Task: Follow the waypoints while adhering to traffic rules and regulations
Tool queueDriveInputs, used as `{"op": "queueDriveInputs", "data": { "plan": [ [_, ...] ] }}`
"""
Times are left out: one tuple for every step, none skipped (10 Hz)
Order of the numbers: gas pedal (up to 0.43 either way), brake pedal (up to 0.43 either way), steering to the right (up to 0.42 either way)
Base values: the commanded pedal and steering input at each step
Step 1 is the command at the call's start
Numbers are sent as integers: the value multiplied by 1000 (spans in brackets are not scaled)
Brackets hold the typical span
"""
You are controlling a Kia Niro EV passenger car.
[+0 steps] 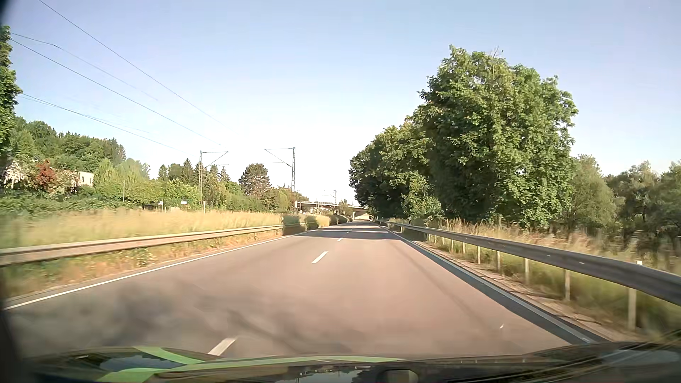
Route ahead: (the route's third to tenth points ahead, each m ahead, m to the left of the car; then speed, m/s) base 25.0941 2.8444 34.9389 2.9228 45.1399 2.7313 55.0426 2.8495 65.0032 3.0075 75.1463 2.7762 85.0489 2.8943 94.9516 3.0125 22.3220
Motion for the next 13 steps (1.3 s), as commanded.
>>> {"op": "queueDriveInputs", "data": {
  "plan": [
    [138,0,0],
    [150,0,0],
    [157,0,-1],
    [169,0,-1],
    [169,0,-1],
    [169,0,-1],
    [169,0,-1],
    [169,0,-1],
    [169,0,-1],
    [169,0,-1],
    [169,0,-1],
    [177,0,-1],
    [189,0,-1]
  ]
}}
